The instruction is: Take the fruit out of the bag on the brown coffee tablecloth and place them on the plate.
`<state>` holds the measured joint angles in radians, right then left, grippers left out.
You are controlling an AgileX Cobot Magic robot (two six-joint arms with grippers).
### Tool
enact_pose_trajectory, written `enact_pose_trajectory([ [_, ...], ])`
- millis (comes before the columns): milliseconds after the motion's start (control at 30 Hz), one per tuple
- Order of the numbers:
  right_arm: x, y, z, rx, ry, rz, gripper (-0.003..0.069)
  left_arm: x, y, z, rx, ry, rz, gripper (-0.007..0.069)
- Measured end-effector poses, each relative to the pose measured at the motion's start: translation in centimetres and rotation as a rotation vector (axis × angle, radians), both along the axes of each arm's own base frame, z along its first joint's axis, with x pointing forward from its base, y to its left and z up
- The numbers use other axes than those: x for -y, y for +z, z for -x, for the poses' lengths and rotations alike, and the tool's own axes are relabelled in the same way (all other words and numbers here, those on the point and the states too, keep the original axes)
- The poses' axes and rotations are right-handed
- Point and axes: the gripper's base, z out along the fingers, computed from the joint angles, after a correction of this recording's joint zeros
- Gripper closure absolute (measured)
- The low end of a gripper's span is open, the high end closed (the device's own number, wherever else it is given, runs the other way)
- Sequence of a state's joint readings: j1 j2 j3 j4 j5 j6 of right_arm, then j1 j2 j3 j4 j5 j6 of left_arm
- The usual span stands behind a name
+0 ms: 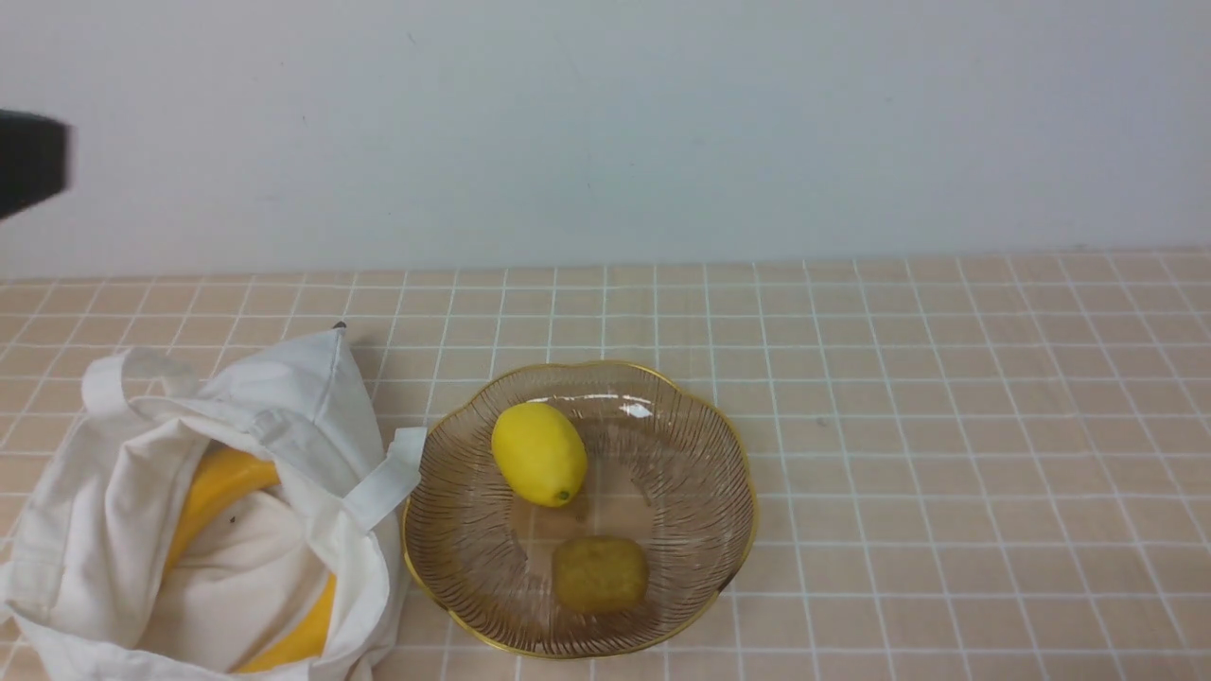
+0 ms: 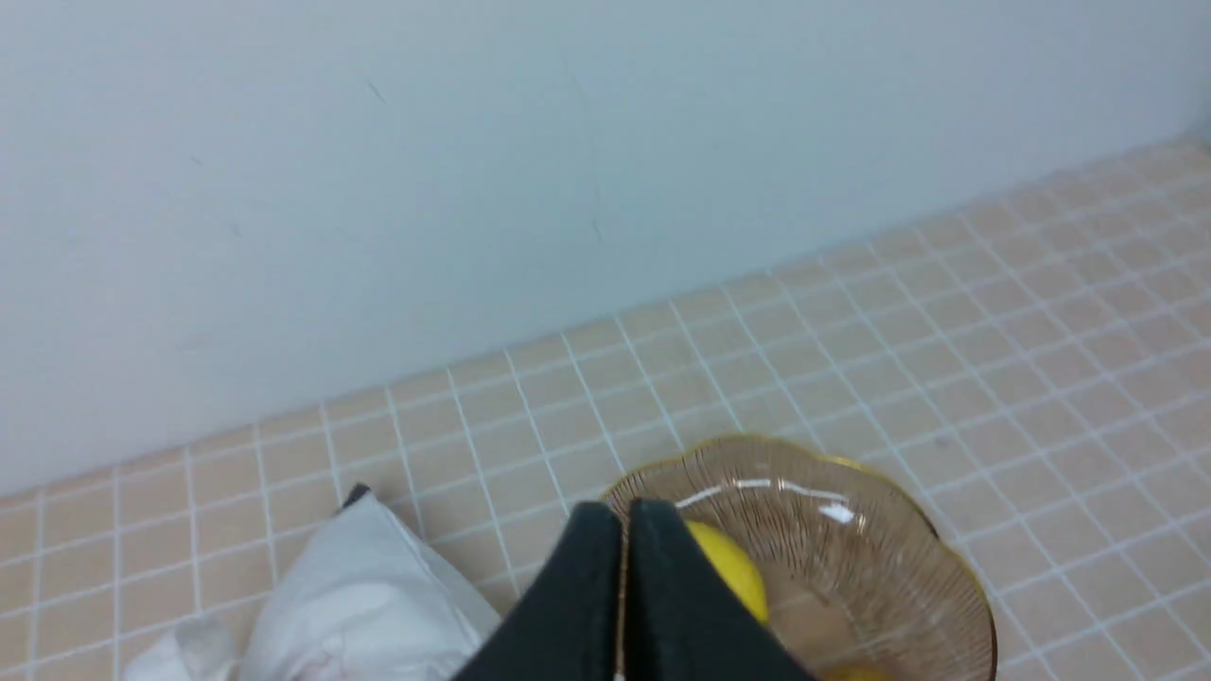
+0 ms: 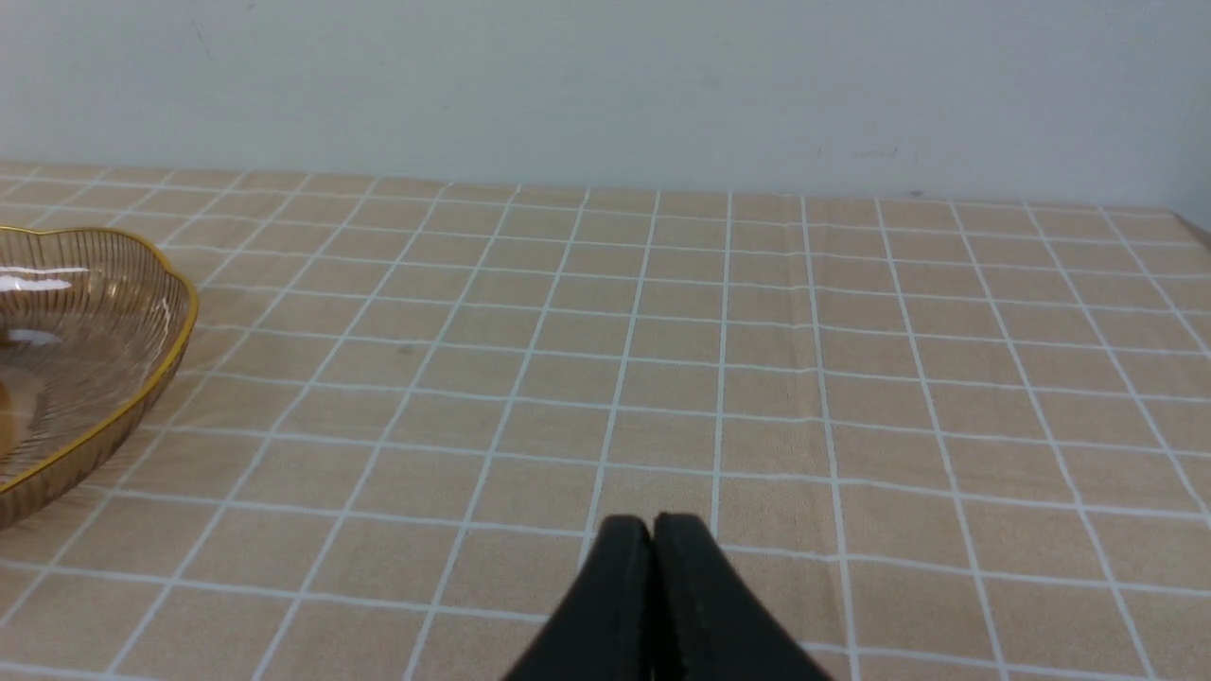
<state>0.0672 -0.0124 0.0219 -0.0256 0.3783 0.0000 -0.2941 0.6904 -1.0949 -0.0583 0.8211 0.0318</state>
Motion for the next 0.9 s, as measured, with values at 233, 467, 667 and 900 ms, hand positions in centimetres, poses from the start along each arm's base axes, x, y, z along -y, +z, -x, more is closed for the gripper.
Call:
enact_pose_trajectory([
  [233, 0.0, 0.0, 0.0, 0.0, 0.0, 0.0, 0.0673, -3.7, -4.4, 9.2, 0.28, 0.113, 0.193, 0.0632],
  [467, 0.0, 0.0, 0.0, 0.0, 0.0, -0.001, 0.0673, -4.9, -8.8, 12.1, 0.383, 0.147, 0.21, 0.0632],
  [667, 0.0, 0.0, 0.0, 0.001, 0.0, -0.001, 0.0673, -4.8, -9.1, 11.4, 0.346, 0.154, 0.189, 0.0632],
  [900, 0.0, 0.0, 0.0, 0.001, 0.0, -0.001, 0.0673, -4.8, -9.1, 11.3, 0.338, 0.157, 0.182, 0.0632],
])
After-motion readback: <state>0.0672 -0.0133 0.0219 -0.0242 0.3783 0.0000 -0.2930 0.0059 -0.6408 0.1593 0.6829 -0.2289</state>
